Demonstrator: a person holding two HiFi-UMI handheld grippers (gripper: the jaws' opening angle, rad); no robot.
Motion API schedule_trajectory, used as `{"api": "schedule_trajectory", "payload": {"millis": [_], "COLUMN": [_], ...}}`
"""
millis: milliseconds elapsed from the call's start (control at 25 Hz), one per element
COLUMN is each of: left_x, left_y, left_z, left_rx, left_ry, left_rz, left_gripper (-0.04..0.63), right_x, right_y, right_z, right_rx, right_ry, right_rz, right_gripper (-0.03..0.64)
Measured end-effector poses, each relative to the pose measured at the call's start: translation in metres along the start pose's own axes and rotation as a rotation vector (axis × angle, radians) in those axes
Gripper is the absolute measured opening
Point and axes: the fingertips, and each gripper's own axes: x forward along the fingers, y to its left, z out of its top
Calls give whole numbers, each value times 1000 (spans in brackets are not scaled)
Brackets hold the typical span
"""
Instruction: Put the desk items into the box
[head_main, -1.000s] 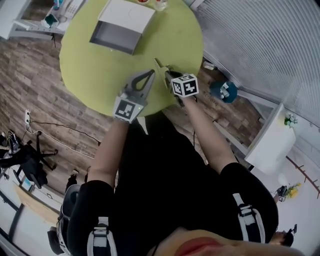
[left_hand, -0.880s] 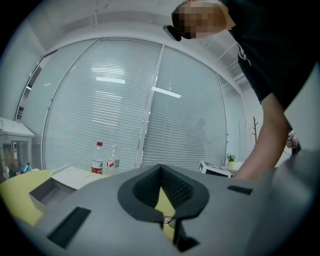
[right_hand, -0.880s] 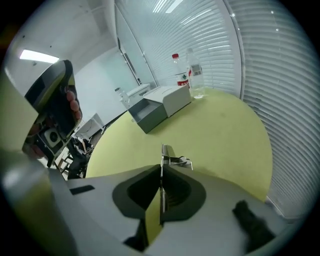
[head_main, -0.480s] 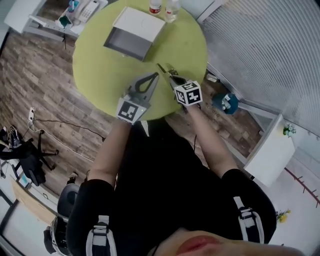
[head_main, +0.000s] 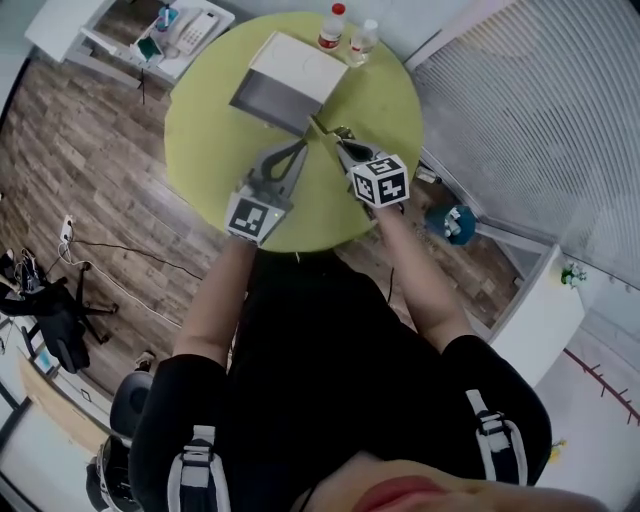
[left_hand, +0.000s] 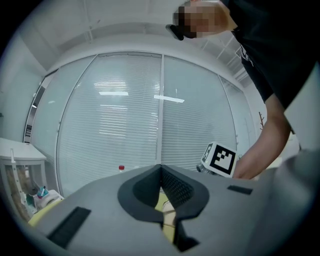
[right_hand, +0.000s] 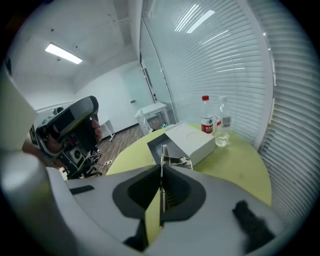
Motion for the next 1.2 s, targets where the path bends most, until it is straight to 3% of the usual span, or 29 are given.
{"api": "schedule_trajectory", "payload": {"millis": [520,1200], "left_x": [-20,-17], "left_y": [109,216], "left_z": [1,-37], "left_rx": [-12,-78], "left_ry": [10,54], "left_rz": [7,-63], "left_gripper": [11,11], "right_x": [93,205], "right_y": [37,34], "right_z": [76,90], "right_rx": [-58,-118], "right_ry": [-16,22], "right_rz": [-23,-153], "right_gripper": [26,26]}}
